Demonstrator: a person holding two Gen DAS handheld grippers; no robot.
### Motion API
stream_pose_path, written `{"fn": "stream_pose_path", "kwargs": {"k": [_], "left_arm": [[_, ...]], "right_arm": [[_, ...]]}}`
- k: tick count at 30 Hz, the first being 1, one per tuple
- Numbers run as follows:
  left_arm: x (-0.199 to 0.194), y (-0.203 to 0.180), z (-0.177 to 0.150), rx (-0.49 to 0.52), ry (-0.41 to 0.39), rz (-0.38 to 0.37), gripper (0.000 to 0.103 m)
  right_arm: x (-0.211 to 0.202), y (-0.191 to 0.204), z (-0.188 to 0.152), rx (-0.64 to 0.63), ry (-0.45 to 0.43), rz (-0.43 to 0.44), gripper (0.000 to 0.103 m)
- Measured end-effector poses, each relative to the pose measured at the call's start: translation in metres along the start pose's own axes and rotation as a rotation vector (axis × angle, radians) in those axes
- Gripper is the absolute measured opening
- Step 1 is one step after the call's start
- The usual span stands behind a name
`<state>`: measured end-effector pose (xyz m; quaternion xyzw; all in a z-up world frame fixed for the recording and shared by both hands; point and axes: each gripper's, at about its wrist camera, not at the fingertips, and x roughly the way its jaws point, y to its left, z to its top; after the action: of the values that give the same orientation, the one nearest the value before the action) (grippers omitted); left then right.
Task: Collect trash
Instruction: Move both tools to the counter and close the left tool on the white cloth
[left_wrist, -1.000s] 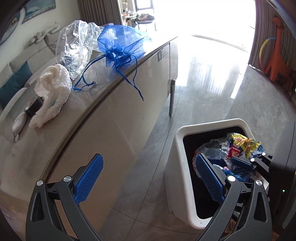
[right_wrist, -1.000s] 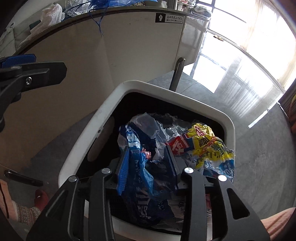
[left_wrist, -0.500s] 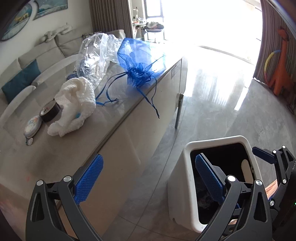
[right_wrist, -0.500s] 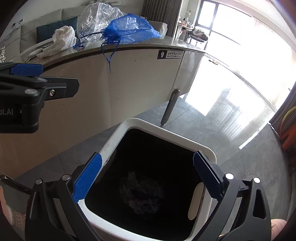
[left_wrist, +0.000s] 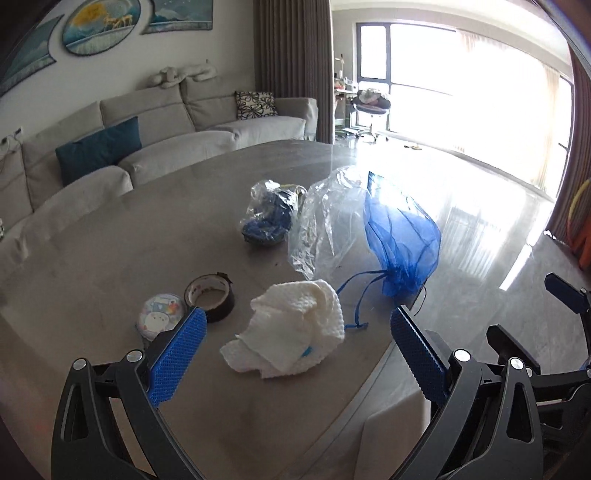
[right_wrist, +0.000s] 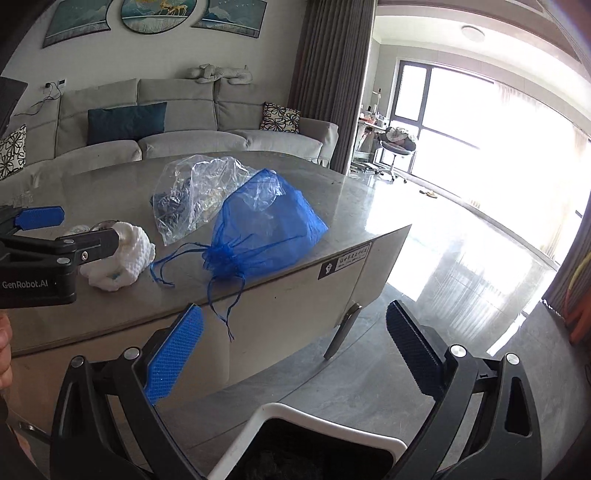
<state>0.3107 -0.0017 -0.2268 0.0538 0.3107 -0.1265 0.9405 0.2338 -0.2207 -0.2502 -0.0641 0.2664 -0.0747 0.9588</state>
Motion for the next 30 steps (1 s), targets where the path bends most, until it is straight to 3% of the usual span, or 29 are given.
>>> {"fn": "stream_pose_path", "kwargs": {"k": [14,30], "left_arm": [[0.004,0.037,0.032,-0.146,-0.048,0.049,0.098],[0.050,0.030,0.014,-0.174,0.058,0.070,0.098]], "right_arm": [[0.023,0.017,0.070,-0.024,-0.125,0.070,0.098],[0.051,0.023,0.077,-0.042,-0.111,0.076,0.098]]}}
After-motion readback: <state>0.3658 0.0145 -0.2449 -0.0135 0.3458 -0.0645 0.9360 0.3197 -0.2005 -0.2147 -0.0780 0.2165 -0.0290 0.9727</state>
